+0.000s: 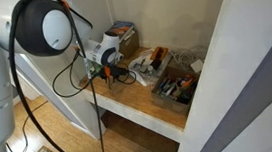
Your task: Remove a clear black pen from the cardboard box and put it on the counter top
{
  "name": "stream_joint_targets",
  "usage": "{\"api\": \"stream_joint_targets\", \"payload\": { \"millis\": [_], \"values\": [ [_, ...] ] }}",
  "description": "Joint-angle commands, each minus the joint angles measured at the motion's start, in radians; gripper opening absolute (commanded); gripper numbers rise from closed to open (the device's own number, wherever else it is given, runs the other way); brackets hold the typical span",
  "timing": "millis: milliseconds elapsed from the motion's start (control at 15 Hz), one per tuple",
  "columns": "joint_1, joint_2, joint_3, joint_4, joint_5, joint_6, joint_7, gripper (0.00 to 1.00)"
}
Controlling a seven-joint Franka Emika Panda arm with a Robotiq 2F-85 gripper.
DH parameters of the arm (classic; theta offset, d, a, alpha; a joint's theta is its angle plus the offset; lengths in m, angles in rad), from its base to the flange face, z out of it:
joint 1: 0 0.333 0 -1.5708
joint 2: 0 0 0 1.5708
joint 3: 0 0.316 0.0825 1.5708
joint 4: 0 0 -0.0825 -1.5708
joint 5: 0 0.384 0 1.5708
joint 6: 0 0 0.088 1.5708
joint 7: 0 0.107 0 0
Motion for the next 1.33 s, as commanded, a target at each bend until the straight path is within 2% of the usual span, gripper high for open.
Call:
{"api": "stream_joint_targets", "payload": {
  "millis": [0, 67, 200, 467, 667, 800, 867, 1267],
  "values": [
    [-0.035, -0.113, -0.01, -0.027, -0.012, -0.016, 0.047, 0.8],
    [-0.048, -0.134, -0.015, -0.022, 0.002, -0.027, 0.062, 0.88],
    [-0.044, -0.169, -0.058, -0.013, -0.012, -0.032, 0.16, 0.99],
    [-0.023, -0.207, -0.132, 0.009, -0.03, -0.042, 0.373, 1.0],
    [-0.01, -0.241, -0.16, 0.007, -0.027, -0.026, 0.503, 1.0],
    [-0.01, -0.26, -0.16, 0.005, -0.029, -0.012, 0.509, 1.0],
    [-0.027, -0.231, -0.147, 0.014, -0.005, -0.021, 0.463, 1.0],
    [-0.024, -0.25, -0.149, 0.013, -0.004, -0.021, 0.479, 1.0]
  ]
}}
